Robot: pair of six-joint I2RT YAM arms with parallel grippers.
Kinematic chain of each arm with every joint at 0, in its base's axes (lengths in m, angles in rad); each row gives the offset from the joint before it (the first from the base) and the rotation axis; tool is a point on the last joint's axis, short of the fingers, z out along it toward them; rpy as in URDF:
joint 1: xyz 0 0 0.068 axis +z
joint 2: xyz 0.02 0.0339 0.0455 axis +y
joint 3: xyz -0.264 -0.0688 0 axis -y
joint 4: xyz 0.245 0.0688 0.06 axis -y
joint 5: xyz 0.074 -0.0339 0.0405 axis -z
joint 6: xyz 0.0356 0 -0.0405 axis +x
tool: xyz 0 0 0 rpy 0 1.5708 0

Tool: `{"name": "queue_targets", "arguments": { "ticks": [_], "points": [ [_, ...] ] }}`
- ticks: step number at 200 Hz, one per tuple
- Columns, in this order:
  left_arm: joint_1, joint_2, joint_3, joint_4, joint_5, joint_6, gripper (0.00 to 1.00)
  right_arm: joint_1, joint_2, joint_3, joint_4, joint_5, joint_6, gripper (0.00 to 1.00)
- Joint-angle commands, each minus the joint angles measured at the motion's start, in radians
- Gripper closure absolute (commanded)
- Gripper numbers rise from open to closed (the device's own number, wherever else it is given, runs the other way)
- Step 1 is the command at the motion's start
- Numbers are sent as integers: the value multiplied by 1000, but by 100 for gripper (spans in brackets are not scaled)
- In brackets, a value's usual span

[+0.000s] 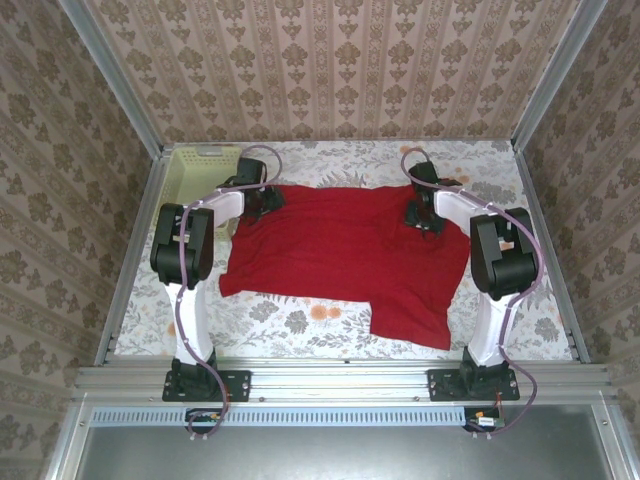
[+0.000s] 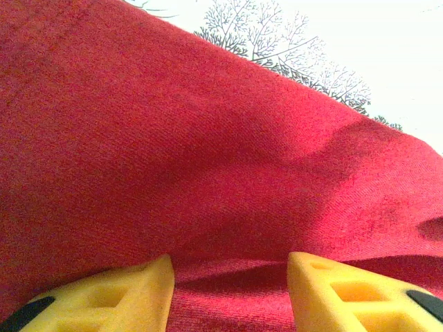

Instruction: Fold the inside-out t-shirt

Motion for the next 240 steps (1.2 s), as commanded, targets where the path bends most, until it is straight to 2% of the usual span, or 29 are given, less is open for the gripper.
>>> {"name": "queue_targets", "arguments": {
  "ticks": [1, 29, 68, 96, 127, 203, 230, 240],
  "points": [
    [5, -2, -7, -82, -28, 16, 52, 5, -9, 6, -56, -3, -34, 56],
    [5, -1, -5, -83, -27, 12, 52, 36, -88, -94, -34, -65, -17, 67],
    [5, -3, -4, -87, -30, 11, 52, 77, -172, -195, -33, -133, 9, 72],
    [3, -10, -10, -86, -30, 7, 52, 97, -233, -207, -38, -136, 4, 74],
    [0, -17, -12, -88, -33, 8, 52, 126, -243, -189, -21, -92, -6, 67],
    [0, -13, -8, -91, -29, 8, 52, 202, -127, -122, -4, -129, 48, 52],
    [0, -13, -9, -91, -30, 9, 52, 211, -98, -101, -4, -112, 49, 51],
    [0, -13, -10, -90, -30, 8, 52, 213, -89, -95, -4, -100, 48, 54]
  ]
}}
